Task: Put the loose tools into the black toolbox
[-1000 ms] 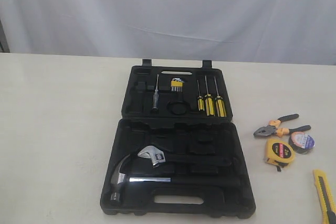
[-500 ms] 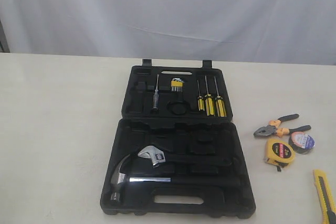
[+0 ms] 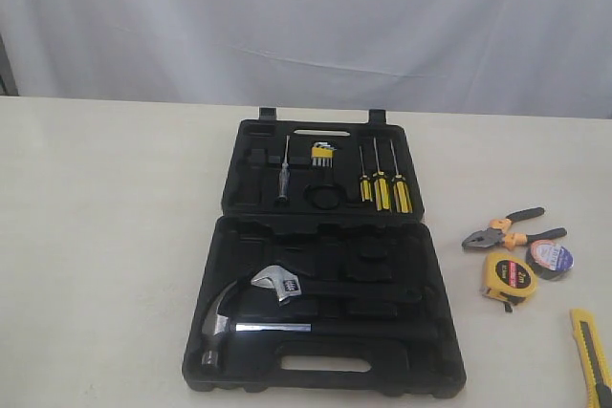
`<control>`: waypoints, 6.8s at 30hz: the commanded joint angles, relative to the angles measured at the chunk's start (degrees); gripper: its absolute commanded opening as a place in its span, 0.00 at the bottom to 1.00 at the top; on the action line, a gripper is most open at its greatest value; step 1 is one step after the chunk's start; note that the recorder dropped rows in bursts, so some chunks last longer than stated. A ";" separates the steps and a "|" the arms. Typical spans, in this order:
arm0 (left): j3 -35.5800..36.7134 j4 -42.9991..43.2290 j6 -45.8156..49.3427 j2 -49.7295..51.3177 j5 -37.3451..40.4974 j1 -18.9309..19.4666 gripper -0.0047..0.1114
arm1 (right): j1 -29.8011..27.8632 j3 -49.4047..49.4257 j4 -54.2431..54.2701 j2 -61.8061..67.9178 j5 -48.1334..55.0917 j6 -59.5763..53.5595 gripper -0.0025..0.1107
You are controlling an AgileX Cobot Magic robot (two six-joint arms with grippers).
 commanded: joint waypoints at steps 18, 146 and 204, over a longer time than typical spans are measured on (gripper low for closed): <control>0.05 0.00 -0.12 -0.07 -0.62 -0.25 0.04 | -9.70 23.81 19.19 31.44 -28.10 -3.60 0.60; 0.05 0.00 -0.12 -0.07 -0.62 -0.25 0.04 | 35.69 -33.09 -35.43 71.47 -45.89 64.98 0.66; 0.05 0.00 -0.12 -0.07 -0.62 -0.25 0.04 | 11.07 17.25 1.21 35.45 -38.96 9.54 0.03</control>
